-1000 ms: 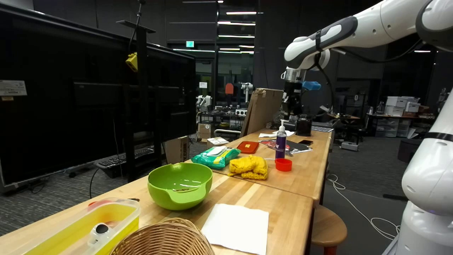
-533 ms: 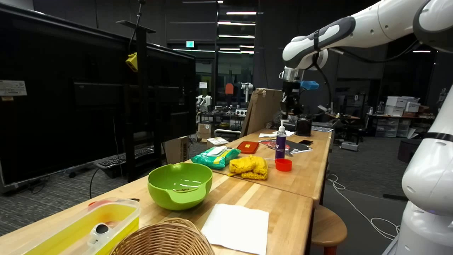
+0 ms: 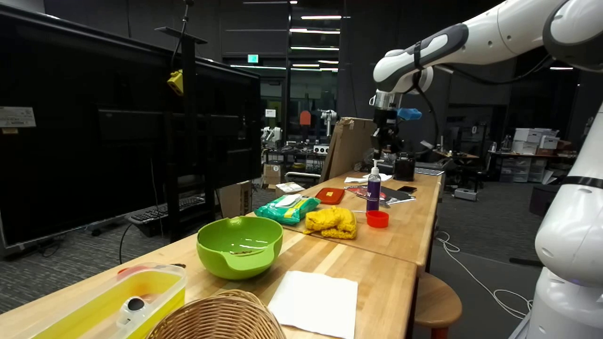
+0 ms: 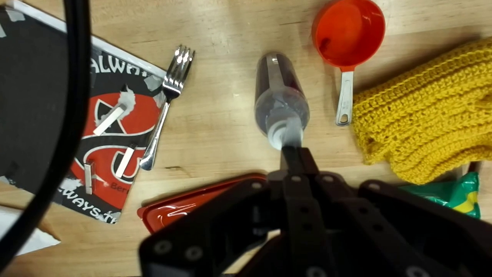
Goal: Press down on the pump bottle.
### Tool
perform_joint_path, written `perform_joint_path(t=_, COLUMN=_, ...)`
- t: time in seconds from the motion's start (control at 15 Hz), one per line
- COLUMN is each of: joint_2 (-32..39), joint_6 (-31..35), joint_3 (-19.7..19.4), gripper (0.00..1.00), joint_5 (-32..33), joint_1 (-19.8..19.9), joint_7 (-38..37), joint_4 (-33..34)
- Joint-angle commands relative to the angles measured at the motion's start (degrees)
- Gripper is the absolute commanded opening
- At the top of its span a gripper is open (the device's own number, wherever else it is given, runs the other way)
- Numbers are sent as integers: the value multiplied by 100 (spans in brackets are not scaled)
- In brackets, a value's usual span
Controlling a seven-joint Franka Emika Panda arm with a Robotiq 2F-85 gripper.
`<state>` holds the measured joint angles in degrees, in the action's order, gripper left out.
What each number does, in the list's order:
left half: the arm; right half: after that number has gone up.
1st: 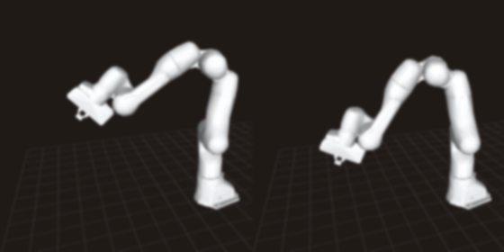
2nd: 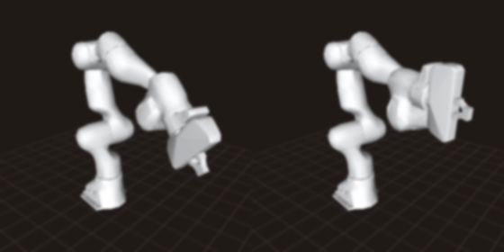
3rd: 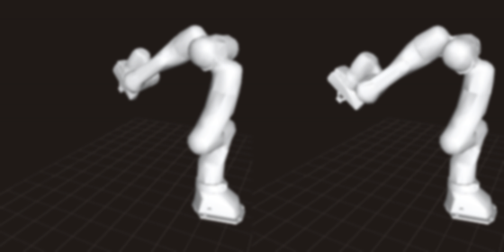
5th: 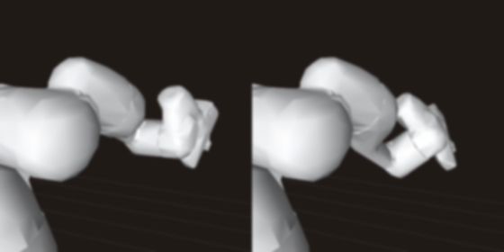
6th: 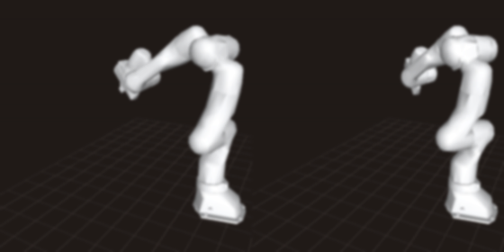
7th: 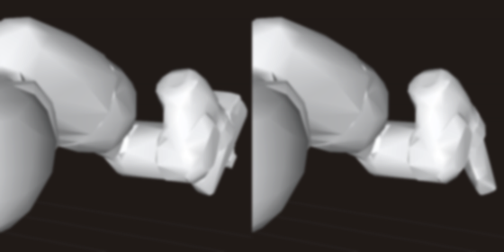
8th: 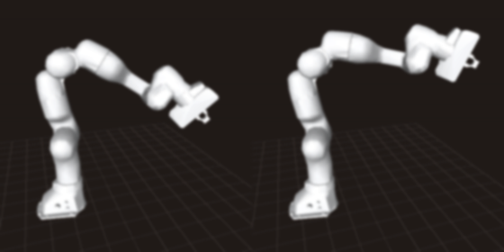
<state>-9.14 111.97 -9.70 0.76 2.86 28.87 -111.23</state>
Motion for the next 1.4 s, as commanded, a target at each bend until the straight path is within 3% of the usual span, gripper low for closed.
perform_joint_path(t=0.0, joint_2=71, joint_6=-103, joint_3=-4, gripper=0, joint_5=-198, joint_1=59, joint_7=131, joint_4=103)
perform_joint_path(t=1.33, joint_2=232, joint_6=-359, joint_3=-52, gripper=0, joint_5=-294, joint_1=134, joint_7=100, joint_4=19)
